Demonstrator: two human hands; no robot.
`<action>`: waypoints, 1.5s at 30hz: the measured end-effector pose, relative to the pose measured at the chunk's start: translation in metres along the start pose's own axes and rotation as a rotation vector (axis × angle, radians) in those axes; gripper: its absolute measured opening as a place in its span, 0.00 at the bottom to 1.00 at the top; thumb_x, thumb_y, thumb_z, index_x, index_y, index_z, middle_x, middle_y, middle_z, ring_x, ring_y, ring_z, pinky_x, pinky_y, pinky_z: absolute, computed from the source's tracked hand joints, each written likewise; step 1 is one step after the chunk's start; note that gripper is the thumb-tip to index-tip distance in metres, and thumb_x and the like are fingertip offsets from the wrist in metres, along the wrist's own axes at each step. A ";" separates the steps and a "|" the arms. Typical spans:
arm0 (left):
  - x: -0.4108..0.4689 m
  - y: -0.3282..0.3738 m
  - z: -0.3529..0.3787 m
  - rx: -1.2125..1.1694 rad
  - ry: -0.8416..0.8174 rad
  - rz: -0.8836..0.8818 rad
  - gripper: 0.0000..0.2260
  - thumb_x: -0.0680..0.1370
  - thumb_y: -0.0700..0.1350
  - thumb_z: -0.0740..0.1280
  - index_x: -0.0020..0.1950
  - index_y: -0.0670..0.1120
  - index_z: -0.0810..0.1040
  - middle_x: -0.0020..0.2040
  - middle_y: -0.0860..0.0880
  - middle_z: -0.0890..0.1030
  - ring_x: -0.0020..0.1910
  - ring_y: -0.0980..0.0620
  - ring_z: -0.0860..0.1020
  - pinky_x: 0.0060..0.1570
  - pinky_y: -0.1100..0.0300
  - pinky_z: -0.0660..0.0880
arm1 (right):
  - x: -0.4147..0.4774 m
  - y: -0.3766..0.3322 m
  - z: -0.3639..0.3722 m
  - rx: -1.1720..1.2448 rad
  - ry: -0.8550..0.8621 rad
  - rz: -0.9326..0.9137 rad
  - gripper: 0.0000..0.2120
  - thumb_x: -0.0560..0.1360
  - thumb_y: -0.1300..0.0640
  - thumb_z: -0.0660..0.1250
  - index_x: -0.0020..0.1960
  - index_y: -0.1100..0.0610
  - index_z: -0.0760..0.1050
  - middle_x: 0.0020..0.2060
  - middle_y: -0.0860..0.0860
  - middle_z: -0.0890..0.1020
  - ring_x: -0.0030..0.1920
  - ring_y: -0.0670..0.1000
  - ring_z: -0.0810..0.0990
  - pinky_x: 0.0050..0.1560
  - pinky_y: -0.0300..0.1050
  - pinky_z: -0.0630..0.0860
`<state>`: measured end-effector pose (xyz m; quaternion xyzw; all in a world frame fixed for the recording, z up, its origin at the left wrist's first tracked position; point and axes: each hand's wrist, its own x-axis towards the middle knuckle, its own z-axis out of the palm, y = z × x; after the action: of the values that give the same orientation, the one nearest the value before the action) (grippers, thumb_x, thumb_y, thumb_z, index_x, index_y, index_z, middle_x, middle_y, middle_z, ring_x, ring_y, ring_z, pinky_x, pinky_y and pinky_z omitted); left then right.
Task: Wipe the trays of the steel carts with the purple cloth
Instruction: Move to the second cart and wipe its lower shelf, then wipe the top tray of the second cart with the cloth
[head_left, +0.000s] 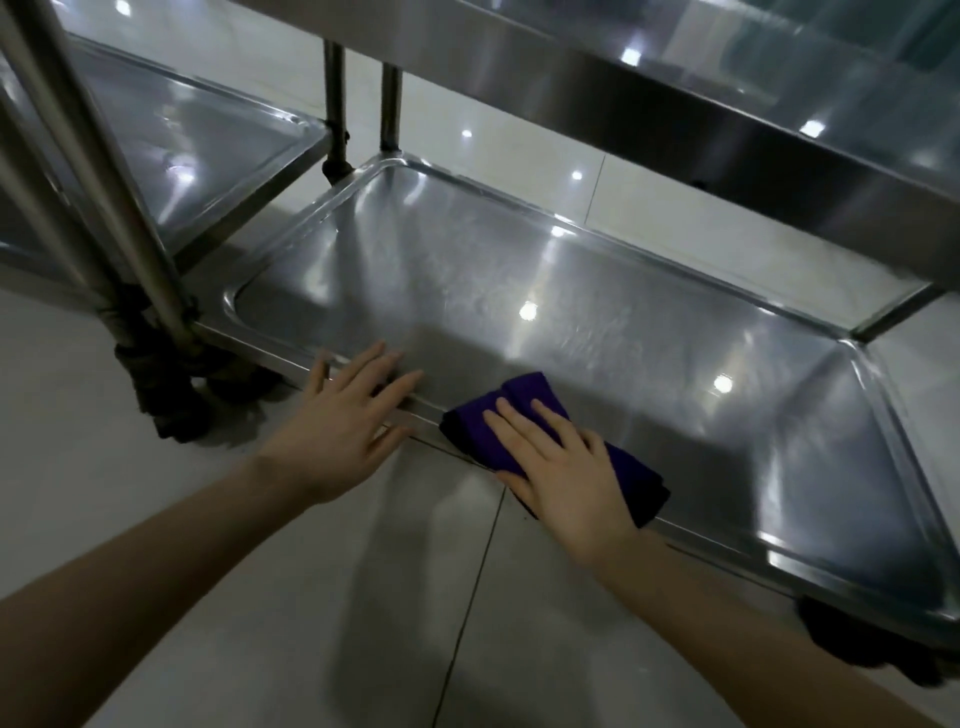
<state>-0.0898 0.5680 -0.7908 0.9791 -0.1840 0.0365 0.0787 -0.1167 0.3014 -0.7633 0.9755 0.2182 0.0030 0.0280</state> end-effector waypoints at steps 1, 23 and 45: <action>-0.006 -0.002 -0.003 0.001 -0.012 0.014 0.28 0.79 0.64 0.44 0.78 0.56 0.52 0.79 0.50 0.52 0.78 0.52 0.42 0.74 0.43 0.41 | -0.011 0.007 0.000 0.003 0.020 -0.012 0.28 0.76 0.46 0.66 0.74 0.48 0.67 0.72 0.46 0.70 0.69 0.54 0.73 0.58 0.54 0.74; -0.196 0.010 -0.475 -0.277 -0.170 -0.513 0.17 0.76 0.45 0.66 0.65 0.46 0.77 0.65 0.45 0.76 0.59 0.43 0.78 0.53 0.50 0.76 | -0.026 -0.173 -0.464 0.605 -0.311 -0.305 0.25 0.78 0.61 0.63 0.72 0.44 0.68 0.69 0.41 0.72 0.65 0.47 0.71 0.63 0.44 0.70; -0.162 -0.180 -0.821 -0.309 0.151 -0.554 0.17 0.79 0.46 0.63 0.68 0.51 0.71 0.65 0.56 0.69 0.65 0.55 0.69 0.65 0.61 0.67 | 0.181 -0.310 -0.831 0.876 0.090 -0.185 0.17 0.81 0.54 0.62 0.67 0.40 0.71 0.58 0.36 0.77 0.58 0.41 0.75 0.58 0.41 0.72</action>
<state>-0.2094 0.9289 -0.0236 0.9629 0.0925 0.0581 0.2468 -0.0996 0.7031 0.0483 0.8706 0.2862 -0.0497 -0.3971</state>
